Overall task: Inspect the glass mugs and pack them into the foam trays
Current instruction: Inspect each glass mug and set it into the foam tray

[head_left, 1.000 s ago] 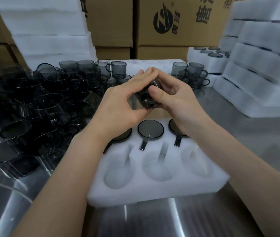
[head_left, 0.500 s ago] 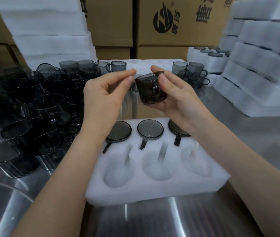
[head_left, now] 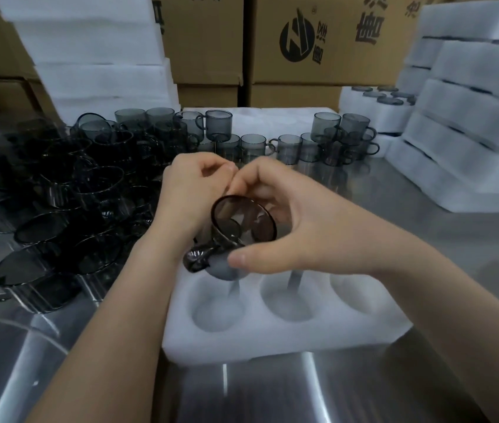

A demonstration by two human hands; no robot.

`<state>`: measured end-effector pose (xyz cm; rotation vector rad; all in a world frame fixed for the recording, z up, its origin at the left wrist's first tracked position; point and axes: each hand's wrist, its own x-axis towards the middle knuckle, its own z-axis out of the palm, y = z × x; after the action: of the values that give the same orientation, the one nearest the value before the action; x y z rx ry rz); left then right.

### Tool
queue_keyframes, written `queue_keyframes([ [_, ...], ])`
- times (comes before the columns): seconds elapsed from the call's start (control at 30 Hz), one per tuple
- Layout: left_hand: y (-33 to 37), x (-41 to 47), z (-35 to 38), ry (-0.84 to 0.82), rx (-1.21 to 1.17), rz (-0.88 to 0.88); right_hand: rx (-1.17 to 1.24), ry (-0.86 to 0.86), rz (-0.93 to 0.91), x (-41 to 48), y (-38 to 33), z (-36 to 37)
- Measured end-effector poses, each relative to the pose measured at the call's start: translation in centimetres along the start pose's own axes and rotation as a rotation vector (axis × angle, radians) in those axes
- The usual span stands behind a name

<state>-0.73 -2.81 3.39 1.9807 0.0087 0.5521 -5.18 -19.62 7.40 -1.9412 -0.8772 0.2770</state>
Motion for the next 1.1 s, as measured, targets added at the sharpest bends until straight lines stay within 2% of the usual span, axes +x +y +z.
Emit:
queue_keyframes([
  [0.13, 0.0, 0.2, 0.1, -0.037, -0.020, -0.065, -0.137, 0.076, 0.033, -0.5, -0.8, 0.7],
  [0.3, -0.2, 0.2, -0.1, -0.060, 0.049, -0.087, -0.496, 0.254, 0.085, -0.6, -1.7, 2.2],
  [0.4, -0.3, 0.2, -0.2, -0.089, 0.068, -0.074, -0.648, 0.152, 0.081, -0.6, -2.5, 3.0],
  [0.53, -0.5, 0.7, 0.1, -0.073, 0.090, -0.093, -0.678, -0.114, 0.073, -0.9, -3.3, 1.5],
  [0.6, -0.6, 0.7, 0.3, -0.081, 0.078, -0.097, -0.754, -0.170, 0.042, -1.0, -3.3, 0.7],
  [0.87, -0.8, 0.4, 0.3, -0.060, 0.052, -0.094, -0.799, 0.079, 0.020, -1.4, -3.7, 2.3],
  [1.1, -0.9, 0.5, 0.3, -0.075, 0.046, -0.087, -0.875, 0.187, 0.062, -1.2, -3.4, 4.6],
])
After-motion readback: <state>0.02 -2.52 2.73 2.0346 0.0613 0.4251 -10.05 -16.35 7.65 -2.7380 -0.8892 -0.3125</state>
